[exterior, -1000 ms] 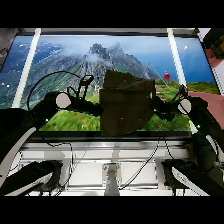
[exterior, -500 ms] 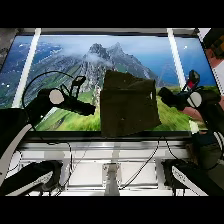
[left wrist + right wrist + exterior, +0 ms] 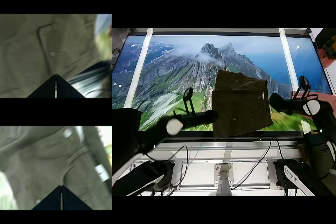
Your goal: Fold the clothes and pants, and hang the long-sleeved shirts on hangers.
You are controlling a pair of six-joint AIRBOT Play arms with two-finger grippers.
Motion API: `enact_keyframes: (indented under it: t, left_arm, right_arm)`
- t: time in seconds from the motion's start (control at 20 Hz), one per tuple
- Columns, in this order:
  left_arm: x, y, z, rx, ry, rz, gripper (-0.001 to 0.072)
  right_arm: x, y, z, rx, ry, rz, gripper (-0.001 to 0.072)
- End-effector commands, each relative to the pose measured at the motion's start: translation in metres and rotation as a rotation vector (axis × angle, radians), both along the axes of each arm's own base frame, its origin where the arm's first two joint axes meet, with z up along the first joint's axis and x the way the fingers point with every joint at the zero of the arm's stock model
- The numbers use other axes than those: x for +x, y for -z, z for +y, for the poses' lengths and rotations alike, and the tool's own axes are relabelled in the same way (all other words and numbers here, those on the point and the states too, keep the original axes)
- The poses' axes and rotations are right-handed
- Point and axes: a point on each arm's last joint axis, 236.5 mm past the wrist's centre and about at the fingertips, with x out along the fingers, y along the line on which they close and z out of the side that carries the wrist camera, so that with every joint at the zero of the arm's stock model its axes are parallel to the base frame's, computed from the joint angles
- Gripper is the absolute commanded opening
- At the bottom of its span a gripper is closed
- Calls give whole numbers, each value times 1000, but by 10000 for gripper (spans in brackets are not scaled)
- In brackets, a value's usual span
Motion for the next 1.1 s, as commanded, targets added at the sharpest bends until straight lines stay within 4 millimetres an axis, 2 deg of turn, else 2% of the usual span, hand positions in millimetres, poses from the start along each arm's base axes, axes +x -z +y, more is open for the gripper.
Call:
enact_keyframes:
  t: [0.0, 0.1, 0.2, 0.35, 0.4, 0.5, 0.55, 0.6, 0.65, 0.75, 0.85, 1.05]
  left_arm:
    - [-4, -22, -16, -316, -228, 3, 10]
    - [-9, -13, -21, -374, -270, 34, 10]
    - [-9, 8, -22, -327, -274, 58, 10]
    - [2, 42, -6, -208, -289, 78, 10]
    - [3, 58, 6, -135, -278, 103, 10]
    - [-3, 88, 37, -5, -276, 215, 24]
    - [-9, 101, 54, 37, -295, 299, 136]
    - [-16, 111, 67, 70, -309, 372, 376]
    - [-18, 116, 77, 96, -309, 400, 428]
    - [-15, 116, 83, 139, -233, 344, 428]
    - [-18, 114, 79, 149, -160, 311, 429]
    - [-47, 113, 64, 150, 27, 335, 428]
  right_arm:
    - [-13, 2, 29, 130, -47, -19, 29]
    - [-11, 3, 25, 110, -49, -31, 30]
    - [-11, 7, 19, 67, -63, -33, 34]
    - [-21, 16, 13, 14, -94, 7, 58]
    - [-22, 18, 10, -1, -99, 12, 98]
    - [-22, 19, 8, -15, -100, 10, 334]
    - [-20, 19, 6, -25, -98, 2, 441]
    - [-19, 19, 4, -33, -97, -1, 453]
    - [-20, 20, 4, -25, -83, 9, 453]
    - [-27, 25, 9, 10, -71, 59, 454]
    - [-34, 27, 17, 43, -84, 96, 481]
    - [-40, 23, 20, 43, -123, 115, 483]
